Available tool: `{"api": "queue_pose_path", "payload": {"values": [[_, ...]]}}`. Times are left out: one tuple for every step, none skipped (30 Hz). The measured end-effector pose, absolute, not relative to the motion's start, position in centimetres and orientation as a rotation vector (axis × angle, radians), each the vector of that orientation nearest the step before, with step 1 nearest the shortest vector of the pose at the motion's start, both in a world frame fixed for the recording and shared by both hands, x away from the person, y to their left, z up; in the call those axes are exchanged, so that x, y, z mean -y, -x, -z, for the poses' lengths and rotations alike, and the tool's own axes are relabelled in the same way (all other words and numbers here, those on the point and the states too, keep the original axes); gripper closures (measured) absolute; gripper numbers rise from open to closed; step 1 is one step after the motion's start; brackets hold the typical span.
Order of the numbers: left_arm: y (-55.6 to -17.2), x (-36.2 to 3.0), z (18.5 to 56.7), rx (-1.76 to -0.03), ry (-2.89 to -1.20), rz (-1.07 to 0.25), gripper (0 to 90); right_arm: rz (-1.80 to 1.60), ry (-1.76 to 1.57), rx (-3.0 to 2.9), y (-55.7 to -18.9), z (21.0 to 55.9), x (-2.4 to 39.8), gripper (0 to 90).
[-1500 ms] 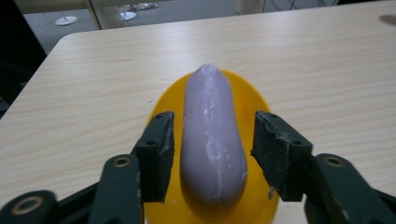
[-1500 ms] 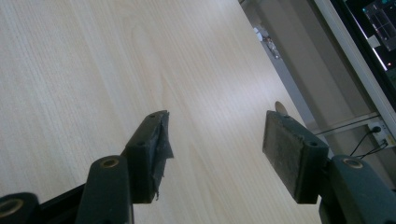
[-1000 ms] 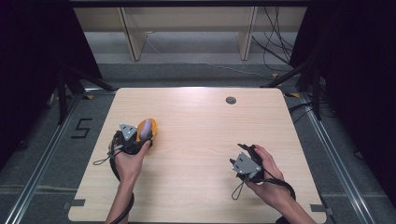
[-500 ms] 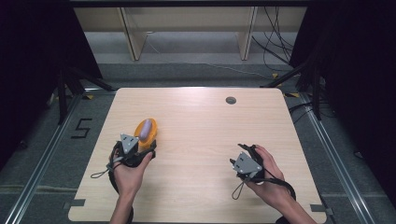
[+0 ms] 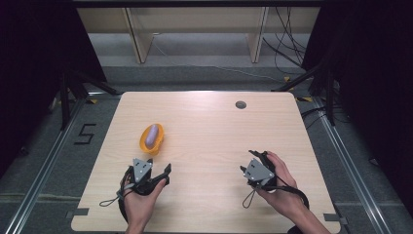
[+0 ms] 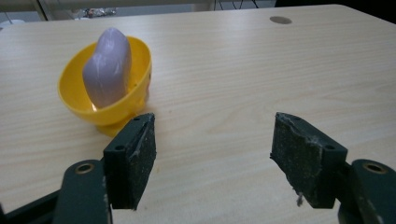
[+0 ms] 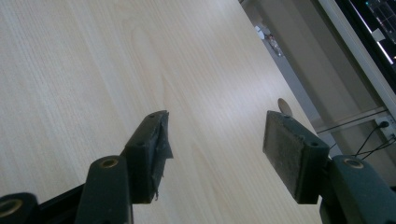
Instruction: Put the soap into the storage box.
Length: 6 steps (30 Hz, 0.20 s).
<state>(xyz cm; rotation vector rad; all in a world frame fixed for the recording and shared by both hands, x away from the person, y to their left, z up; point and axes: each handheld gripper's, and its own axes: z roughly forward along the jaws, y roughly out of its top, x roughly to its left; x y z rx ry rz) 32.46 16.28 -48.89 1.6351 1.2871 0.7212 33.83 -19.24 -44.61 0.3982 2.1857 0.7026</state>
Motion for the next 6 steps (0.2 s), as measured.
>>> {"api": "queue_pose_path", "payload": {"values": [[-32.35, -16.27, 49.09, -1.286, -1.635, -0.712, 30.1, -0.705, -0.4, -2.189, -33.84, 44.61, 19.27, 41.3], [-32.22, -16.24, 49.18, -1.291, -1.641, -0.711, 30.0, -0.703, -0.398, -2.187, -33.85, 44.63, 19.27, 41.3], [-32.13, -16.24, 49.27, -1.29, -1.647, -0.71, 30.0, -0.705, -0.401, -2.19, -33.88, 44.64, 19.29, 41.3], [-32.08, -16.23, 49.3, -1.29, -1.648, -0.709, 30.0, -0.706, -0.401, -2.191, -33.88, 44.64, 19.29, 41.3], [-32.0, -16.23, 49.32, -1.292, -1.65, -0.708, 30.0, -0.705, -0.395, -2.19, -33.9, 44.62, 19.31, 41.3], [-31.91, -16.23, 49.32, -1.296, -1.651, -0.71, 29.9, -0.7, -0.394, -2.189, -33.93, 44.57, 19.34, 41.3]]}}
